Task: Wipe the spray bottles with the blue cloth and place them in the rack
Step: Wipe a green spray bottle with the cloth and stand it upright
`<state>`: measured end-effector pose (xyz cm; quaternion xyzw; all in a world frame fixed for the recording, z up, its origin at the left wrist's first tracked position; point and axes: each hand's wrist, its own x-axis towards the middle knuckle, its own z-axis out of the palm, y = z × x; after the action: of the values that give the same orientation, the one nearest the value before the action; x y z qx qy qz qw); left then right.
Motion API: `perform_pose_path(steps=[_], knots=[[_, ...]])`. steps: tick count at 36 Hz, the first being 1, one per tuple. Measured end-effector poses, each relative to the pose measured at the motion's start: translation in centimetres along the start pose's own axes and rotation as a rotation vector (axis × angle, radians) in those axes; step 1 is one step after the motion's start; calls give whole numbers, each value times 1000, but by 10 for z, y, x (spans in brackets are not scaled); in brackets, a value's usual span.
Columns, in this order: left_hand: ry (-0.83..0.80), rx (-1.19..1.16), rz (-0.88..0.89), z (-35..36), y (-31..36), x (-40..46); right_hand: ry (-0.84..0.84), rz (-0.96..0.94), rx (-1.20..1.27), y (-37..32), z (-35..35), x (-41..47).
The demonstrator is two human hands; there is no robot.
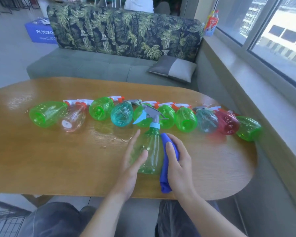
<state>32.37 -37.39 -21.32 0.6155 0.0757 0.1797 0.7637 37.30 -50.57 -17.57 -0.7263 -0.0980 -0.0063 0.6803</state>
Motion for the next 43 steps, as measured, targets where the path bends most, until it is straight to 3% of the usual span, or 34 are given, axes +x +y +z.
perform_pose_path(steps=[11,20,28,35,37,40,43], knots=[[-14,110,20,2,-1,2,-12,-182,-144,-9,-6,20],[33,93,23,3,-4,6,-99,-325,-523,5,7,39],[46,11,-40,-3,-7,5,-256,-691,-535,23,-5,10],[38,83,-5,-3,-3,3,-457,-1002,-744,23,-29,3],[33,64,-19,-4,-5,4,-427,-972,-689,18,-30,8],[11,58,-22,-2,-6,4,-249,-747,-534,4,-21,22],[-6,81,-2,3,-4,4,-140,-525,-542,-7,-6,40]])
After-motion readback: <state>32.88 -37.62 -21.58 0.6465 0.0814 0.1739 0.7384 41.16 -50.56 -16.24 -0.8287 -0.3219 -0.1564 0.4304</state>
